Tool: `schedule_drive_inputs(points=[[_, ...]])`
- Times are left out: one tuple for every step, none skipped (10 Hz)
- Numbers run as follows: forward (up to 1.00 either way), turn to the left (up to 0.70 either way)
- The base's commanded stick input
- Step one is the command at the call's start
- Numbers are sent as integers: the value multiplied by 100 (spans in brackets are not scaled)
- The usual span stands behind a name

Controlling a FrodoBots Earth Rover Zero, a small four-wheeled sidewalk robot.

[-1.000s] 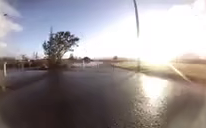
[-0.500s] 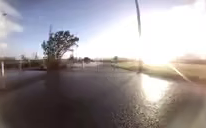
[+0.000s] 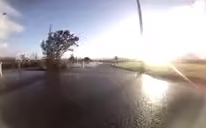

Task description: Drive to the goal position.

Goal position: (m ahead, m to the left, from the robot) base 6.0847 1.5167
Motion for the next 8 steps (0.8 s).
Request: schedule_drive_inputs(points=[[45,27],[45,27],[45,0],[45,0],[45,0],[45,0],[45,0],[45,0]])
